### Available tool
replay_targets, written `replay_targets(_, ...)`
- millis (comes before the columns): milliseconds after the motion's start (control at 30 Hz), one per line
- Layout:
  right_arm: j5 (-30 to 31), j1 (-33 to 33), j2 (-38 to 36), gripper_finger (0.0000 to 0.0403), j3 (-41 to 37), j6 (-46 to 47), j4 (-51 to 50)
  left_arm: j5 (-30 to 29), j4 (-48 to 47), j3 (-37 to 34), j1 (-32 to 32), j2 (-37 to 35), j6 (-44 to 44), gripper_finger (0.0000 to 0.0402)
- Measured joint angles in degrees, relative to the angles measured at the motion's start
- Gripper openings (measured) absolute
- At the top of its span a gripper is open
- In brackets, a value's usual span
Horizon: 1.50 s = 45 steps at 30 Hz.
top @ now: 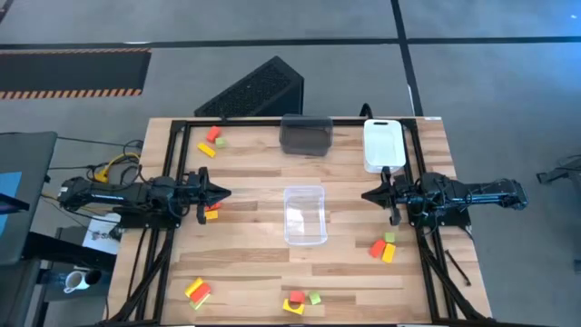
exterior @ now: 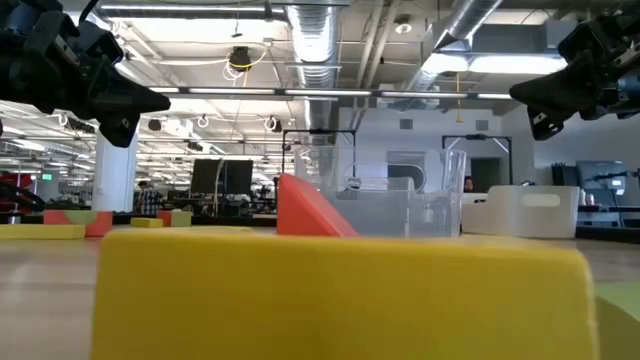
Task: Sort & place blocks by color
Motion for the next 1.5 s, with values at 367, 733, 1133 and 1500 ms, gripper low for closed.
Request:
replay_targets(367, 0.01, 0.02, 0.0, 0.0028, 0.01, 0.0, 0.0, -0.01, -0.01, 0.0, 0.02, -0.01, 0.01, 0.0)
replay_targets(733, 0.02, 0.0, 0.0, 0.0028, 0.02, 0.0, 0.0, -0.01, 0.0, -0.02, 0.0, 0.0, 0.0, 0.0)
replay_targets(1133, 0.0, 0.0, 0.0, 0.0027, 0.0, 0.0, 0.0, -0.03, 0.0, -0.01, 0.02, -0.01, -0.08, 0.0)
replay_targets(1500, 0.02, 0.0, -0.02, 0.0027, 0.02, 0.0, 0.0, -11.17, 2.37, -0.02, 0.04, 0.39, -35.59, 0.0)
